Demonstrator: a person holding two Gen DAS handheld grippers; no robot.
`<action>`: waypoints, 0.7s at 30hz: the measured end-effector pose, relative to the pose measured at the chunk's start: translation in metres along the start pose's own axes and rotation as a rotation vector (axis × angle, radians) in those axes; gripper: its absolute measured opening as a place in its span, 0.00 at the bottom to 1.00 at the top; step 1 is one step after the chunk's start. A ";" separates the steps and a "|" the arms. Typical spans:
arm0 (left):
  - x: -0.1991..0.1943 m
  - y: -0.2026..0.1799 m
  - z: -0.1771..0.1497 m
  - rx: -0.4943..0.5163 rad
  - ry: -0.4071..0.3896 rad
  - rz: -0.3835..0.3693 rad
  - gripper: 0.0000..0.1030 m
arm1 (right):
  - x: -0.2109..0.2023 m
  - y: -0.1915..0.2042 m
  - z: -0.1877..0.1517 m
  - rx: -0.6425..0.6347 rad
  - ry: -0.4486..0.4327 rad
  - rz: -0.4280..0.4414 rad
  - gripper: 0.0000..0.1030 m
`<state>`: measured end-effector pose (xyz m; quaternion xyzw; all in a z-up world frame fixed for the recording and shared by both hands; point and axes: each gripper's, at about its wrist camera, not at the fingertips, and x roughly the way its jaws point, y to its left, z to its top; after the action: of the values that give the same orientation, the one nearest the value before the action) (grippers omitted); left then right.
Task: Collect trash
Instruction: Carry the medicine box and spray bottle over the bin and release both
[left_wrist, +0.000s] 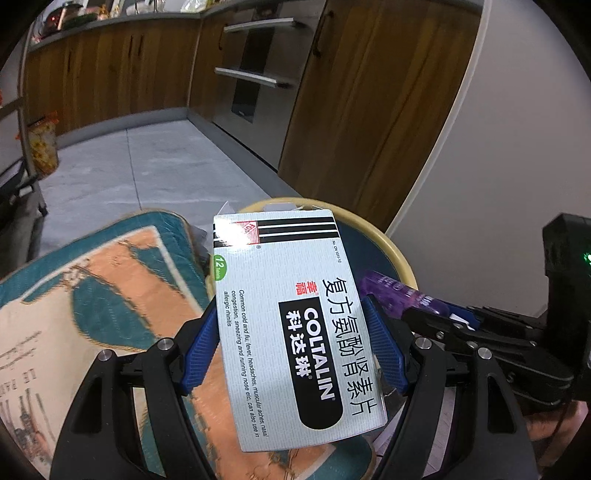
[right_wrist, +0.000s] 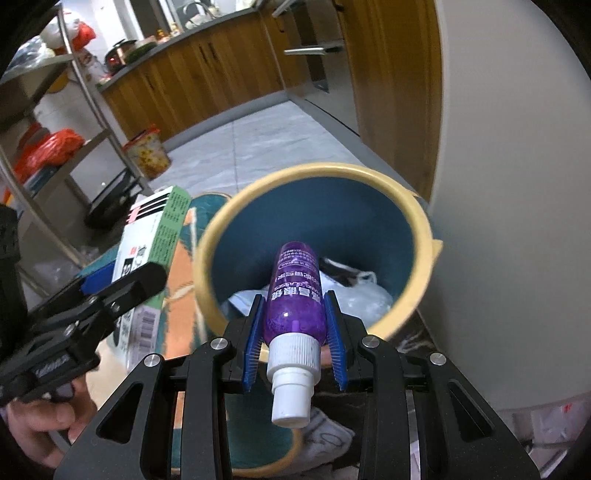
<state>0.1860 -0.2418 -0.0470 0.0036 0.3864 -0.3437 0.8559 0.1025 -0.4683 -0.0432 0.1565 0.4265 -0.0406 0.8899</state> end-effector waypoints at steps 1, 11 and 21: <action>0.007 0.001 0.000 -0.007 0.012 -0.014 0.71 | 0.001 -0.002 -0.001 0.003 0.005 -0.004 0.33; 0.053 0.004 0.001 -0.039 0.092 -0.060 0.71 | 0.013 -0.011 -0.008 -0.002 0.052 -0.036 0.33; 0.079 0.009 -0.001 -0.081 0.137 -0.067 0.72 | 0.023 -0.009 -0.009 -0.003 0.089 -0.043 0.33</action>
<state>0.2270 -0.2807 -0.1026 -0.0206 0.4577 -0.3554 0.8147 0.1082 -0.4724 -0.0681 0.1477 0.4689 -0.0521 0.8692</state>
